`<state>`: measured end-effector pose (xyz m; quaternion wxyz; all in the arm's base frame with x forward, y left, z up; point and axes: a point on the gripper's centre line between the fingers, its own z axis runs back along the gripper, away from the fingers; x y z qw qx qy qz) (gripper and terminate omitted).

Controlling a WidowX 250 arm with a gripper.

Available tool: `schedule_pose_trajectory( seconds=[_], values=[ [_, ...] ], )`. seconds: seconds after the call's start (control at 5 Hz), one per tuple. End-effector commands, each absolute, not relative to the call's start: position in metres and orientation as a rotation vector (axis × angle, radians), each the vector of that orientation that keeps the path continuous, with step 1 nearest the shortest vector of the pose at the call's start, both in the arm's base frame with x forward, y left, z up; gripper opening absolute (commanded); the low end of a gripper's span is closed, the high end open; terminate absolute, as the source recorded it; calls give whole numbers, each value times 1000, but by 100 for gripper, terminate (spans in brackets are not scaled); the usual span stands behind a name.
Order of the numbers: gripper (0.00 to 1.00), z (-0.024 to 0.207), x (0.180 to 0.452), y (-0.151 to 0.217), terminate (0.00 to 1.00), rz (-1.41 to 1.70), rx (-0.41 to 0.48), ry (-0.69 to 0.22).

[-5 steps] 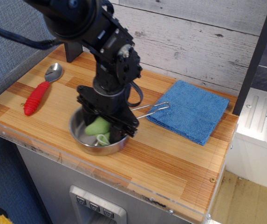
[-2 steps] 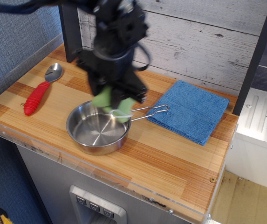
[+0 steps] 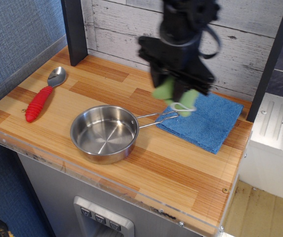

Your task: Move item from pot and place it on towel.

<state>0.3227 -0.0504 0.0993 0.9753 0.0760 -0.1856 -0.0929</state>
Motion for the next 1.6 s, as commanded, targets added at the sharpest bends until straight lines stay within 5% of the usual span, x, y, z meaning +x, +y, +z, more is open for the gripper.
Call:
schedule_pose_trajectory(
  seconds=[0.0,0.4,0.6,1.4],
  values=[
    [0,85,354,-89,0,-233,123,-379],
    [0,48,370,-95,0,-244,102,-310],
    [100,45,370,-93,0,-199,87,-289],
    [100,88,359,-76,0,-123,93,-374]
  ],
)
